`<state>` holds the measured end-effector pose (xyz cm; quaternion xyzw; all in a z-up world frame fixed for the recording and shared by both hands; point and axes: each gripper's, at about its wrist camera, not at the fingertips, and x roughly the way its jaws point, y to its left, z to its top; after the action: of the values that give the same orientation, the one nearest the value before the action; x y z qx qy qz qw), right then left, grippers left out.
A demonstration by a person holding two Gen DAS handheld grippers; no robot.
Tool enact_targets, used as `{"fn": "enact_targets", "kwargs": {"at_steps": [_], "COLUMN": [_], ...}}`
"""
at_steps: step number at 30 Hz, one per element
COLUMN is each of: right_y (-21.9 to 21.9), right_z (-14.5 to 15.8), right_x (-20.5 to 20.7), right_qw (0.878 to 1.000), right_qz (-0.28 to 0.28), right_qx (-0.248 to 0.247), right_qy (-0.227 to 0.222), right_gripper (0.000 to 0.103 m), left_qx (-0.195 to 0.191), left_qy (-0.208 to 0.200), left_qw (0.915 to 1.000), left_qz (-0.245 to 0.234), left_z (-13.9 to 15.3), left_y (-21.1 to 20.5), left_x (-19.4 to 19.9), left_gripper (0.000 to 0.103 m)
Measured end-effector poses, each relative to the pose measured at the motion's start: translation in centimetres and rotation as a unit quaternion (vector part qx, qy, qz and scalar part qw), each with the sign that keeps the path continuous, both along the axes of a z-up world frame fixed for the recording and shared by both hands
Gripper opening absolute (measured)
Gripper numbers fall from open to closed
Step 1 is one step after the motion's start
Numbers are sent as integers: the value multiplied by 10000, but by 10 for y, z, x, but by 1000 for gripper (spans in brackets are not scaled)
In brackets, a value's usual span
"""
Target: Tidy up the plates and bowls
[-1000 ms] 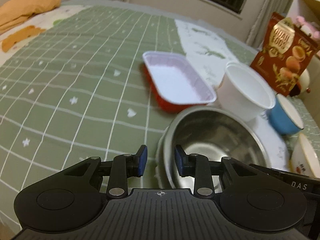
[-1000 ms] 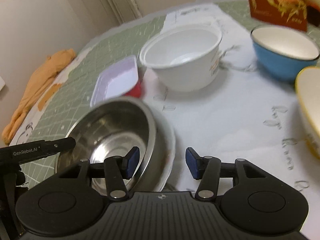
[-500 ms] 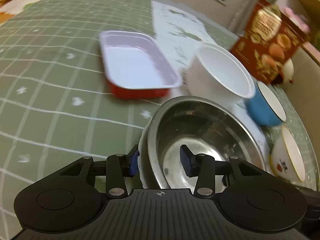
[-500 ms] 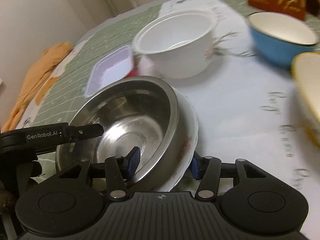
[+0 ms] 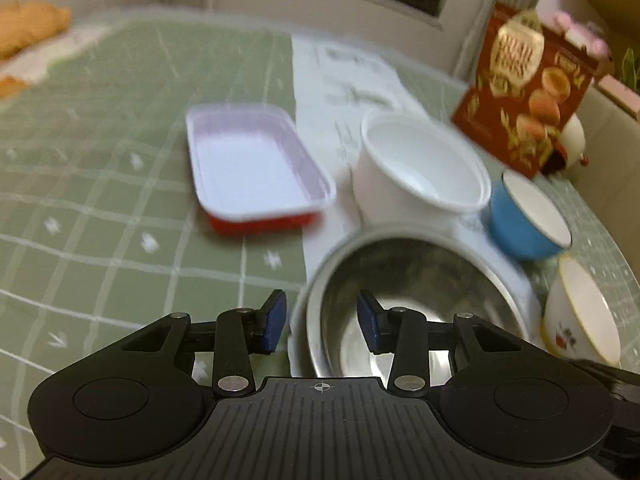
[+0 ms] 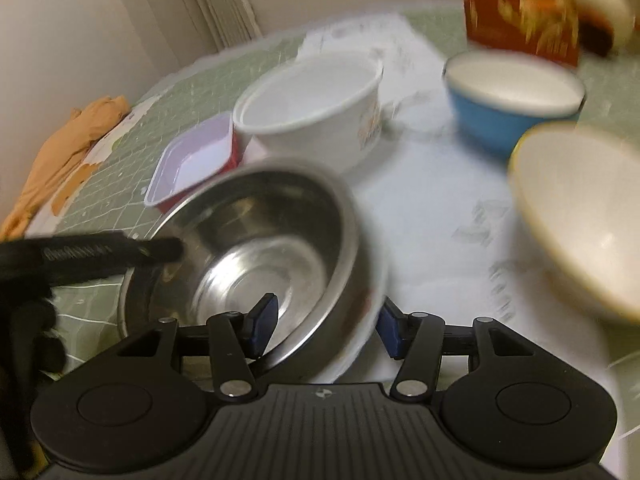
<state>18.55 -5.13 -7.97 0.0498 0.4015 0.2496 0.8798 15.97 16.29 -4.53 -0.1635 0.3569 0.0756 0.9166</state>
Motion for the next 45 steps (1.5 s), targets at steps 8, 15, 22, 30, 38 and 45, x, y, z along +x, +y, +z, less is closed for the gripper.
{"fn": "enact_targets", "kwargs": {"at_steps": [8,15,22,30,38,45], "right_y": [-68,-171,-243,-253,-212,-182], "right_z": [42,50,24,-6,-34,-27], "right_x": [-23,-12,13,64,86,58], "right_qw": [9827,9775,9836,9885,9887,9949], "right_qz": [-390,-991,-1344,-1373,-919,-709], "right_qx": [-683,-818,-742,632,915,447], "right_qy": [-1678,-1675,-944,48,751,555], "right_gripper": [75,85,77,54,30,26], "left_qx": [-185,-1025,-211,-489,-772,-1031], "left_qy": [-976,-636,-149,94,30,37], "left_qw": [9945,9858,9946,9924,9896,9863], "left_qz": [-324,-1170,-1009,-1125,-1210,-1289], "left_z": [47,20,3,-26,-35,-31], "left_y": [-67,-160,-209,-217,-197,-177], "left_x": [-2,39,75,83,73,54], "left_gripper": [42,42,42,42,27,18]}}
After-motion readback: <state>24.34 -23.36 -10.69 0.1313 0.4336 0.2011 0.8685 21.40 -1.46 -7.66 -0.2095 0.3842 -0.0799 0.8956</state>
